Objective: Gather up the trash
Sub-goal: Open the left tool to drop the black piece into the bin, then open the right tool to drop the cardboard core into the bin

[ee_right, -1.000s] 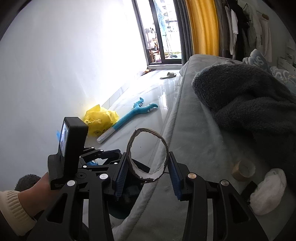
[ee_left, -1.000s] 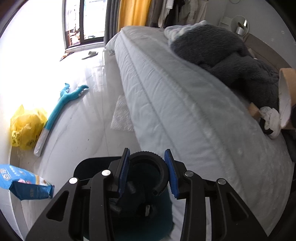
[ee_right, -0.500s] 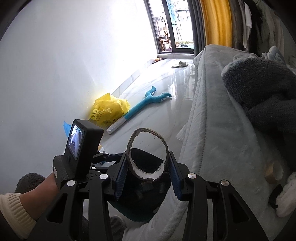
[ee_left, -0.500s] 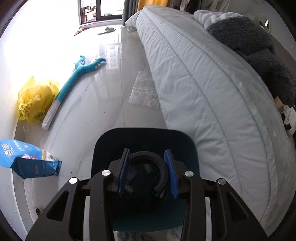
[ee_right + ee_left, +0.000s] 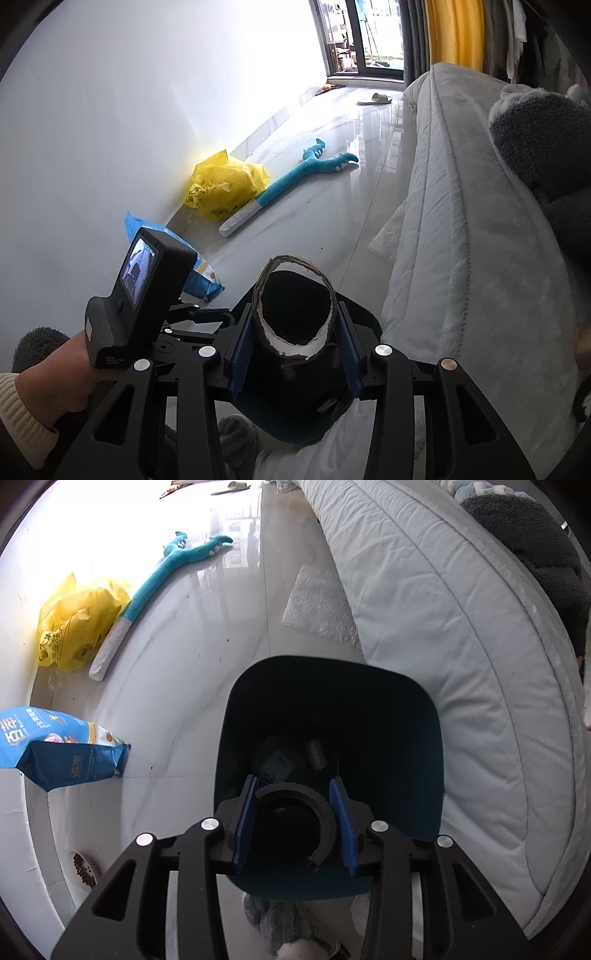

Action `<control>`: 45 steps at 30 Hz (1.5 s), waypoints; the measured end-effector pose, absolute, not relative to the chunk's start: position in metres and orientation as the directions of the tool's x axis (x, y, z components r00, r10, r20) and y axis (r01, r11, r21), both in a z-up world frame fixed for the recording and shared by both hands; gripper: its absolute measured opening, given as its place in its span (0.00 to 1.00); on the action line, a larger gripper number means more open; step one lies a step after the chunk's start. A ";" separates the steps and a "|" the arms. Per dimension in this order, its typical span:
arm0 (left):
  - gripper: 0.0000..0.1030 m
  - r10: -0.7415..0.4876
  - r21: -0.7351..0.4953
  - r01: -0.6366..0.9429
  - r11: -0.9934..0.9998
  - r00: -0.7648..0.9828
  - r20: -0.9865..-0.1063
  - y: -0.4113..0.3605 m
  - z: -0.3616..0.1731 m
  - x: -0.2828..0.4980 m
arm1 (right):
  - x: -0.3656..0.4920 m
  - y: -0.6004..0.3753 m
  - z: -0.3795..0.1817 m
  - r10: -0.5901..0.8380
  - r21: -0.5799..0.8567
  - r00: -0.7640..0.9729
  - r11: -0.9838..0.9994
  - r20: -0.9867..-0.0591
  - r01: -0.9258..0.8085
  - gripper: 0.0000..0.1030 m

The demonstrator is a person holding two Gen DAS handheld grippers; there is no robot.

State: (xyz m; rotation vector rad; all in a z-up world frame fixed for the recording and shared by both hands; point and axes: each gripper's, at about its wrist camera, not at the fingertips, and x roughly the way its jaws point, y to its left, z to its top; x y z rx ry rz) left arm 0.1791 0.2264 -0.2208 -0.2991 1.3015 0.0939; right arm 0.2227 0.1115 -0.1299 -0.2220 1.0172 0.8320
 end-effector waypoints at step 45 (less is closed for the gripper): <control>0.85 0.077 -0.127 -0.189 0.974 0.798 -0.598 0.267 -0.060 0.123 | 0.232 0.164 -0.249 0.290 0.190 0.061 0.757 -0.955 -0.625 0.44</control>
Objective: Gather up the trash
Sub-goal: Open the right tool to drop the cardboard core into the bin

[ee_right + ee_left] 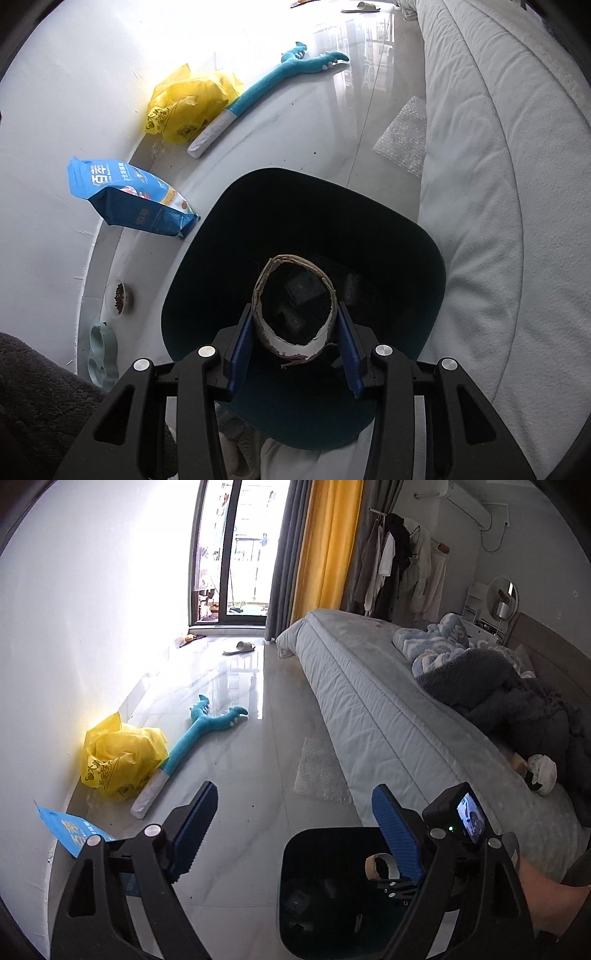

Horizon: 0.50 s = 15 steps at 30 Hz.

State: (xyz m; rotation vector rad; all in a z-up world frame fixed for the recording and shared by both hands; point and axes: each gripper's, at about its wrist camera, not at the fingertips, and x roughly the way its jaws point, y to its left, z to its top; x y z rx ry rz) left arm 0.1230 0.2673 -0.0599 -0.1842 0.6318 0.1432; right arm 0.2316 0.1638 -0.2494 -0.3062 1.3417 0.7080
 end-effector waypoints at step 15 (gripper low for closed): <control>0.88 0.089 -0.116 -0.165 0.980 0.870 -0.485 0.249 -0.024 0.114 | 0.229 0.165 -0.240 0.289 0.180 0.074 0.755 -0.955 -0.631 0.66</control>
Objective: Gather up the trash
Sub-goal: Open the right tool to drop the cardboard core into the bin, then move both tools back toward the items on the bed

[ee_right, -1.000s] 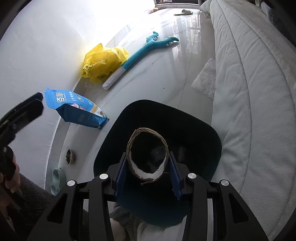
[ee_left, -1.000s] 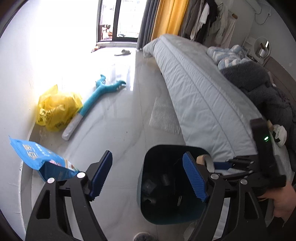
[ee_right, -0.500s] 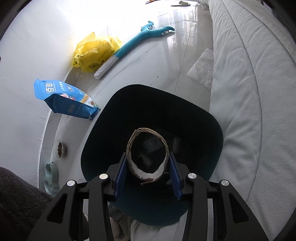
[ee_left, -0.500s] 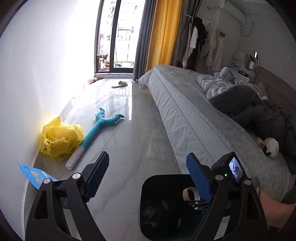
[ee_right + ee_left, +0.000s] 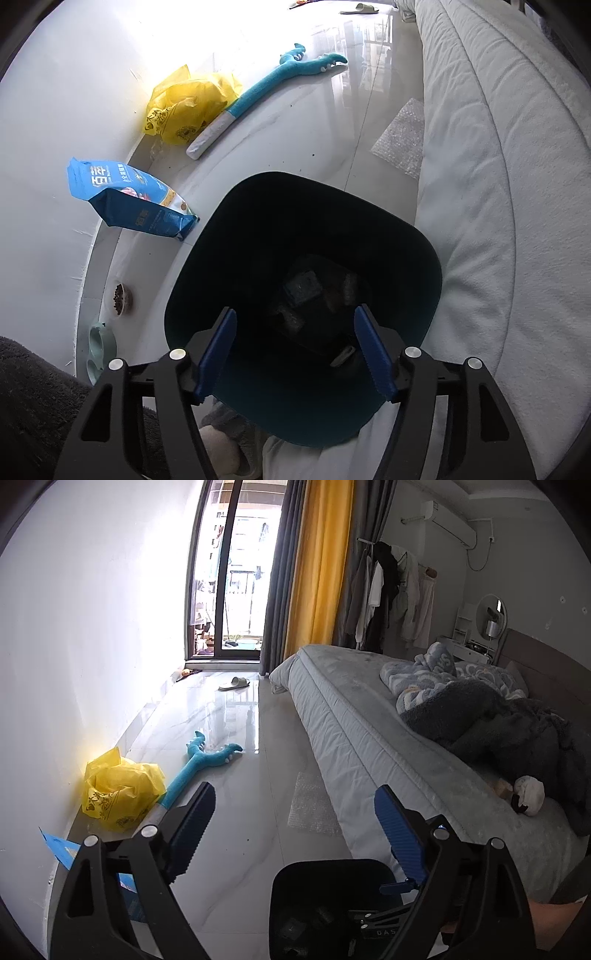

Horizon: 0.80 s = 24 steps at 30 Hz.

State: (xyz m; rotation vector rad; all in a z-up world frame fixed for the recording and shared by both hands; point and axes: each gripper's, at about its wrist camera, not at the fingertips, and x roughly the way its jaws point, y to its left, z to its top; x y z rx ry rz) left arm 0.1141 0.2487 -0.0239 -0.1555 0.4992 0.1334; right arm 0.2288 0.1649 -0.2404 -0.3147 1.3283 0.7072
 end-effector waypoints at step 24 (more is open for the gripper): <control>0.91 0.036 -0.141 -0.104 0.985 0.907 -0.420 0.185 0.018 0.137 | 0.220 0.091 -0.112 0.439 0.070 0.405 0.742 -0.802 -0.667 0.79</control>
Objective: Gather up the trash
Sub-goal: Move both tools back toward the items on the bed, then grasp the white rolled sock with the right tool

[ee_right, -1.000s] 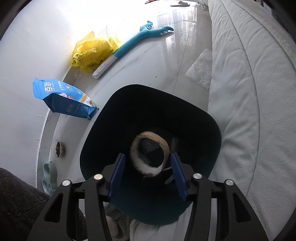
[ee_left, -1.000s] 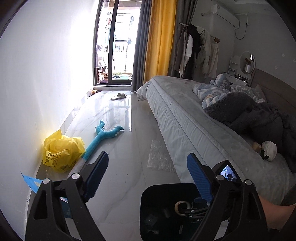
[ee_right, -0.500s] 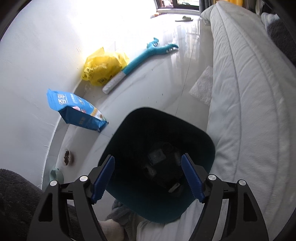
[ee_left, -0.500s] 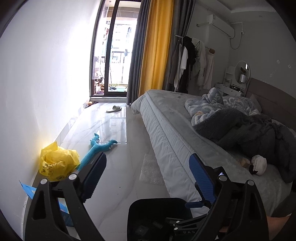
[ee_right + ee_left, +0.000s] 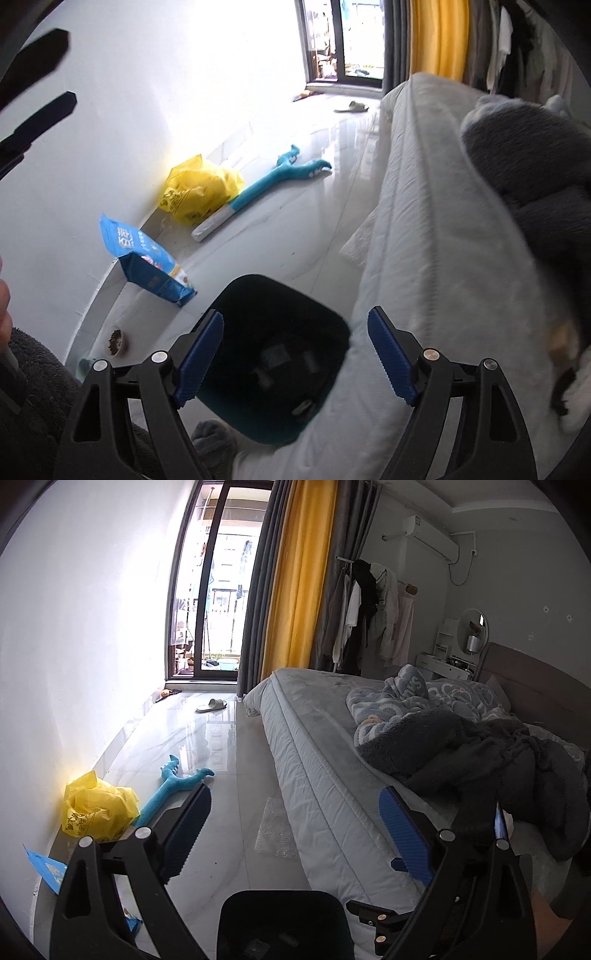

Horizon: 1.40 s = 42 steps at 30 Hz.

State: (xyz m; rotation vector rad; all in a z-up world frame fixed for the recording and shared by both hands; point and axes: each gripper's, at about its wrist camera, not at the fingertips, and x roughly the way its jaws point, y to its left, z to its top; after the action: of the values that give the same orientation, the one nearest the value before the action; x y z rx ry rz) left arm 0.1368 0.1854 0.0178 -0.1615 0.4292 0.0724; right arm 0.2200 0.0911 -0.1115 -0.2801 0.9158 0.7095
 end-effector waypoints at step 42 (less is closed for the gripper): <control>0.91 -0.110 -0.137 0.050 0.989 0.873 -0.475 0.053 -0.006 0.194 | 0.236 -0.076 -0.073 0.268 -0.098 0.650 0.878 -0.711 -0.469 0.82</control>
State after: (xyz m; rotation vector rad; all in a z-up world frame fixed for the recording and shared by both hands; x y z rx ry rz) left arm 0.1939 0.0531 -0.0060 -0.1219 0.5031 -0.0836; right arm 0.2364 -0.0764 -0.0727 -0.2849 0.7543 0.4250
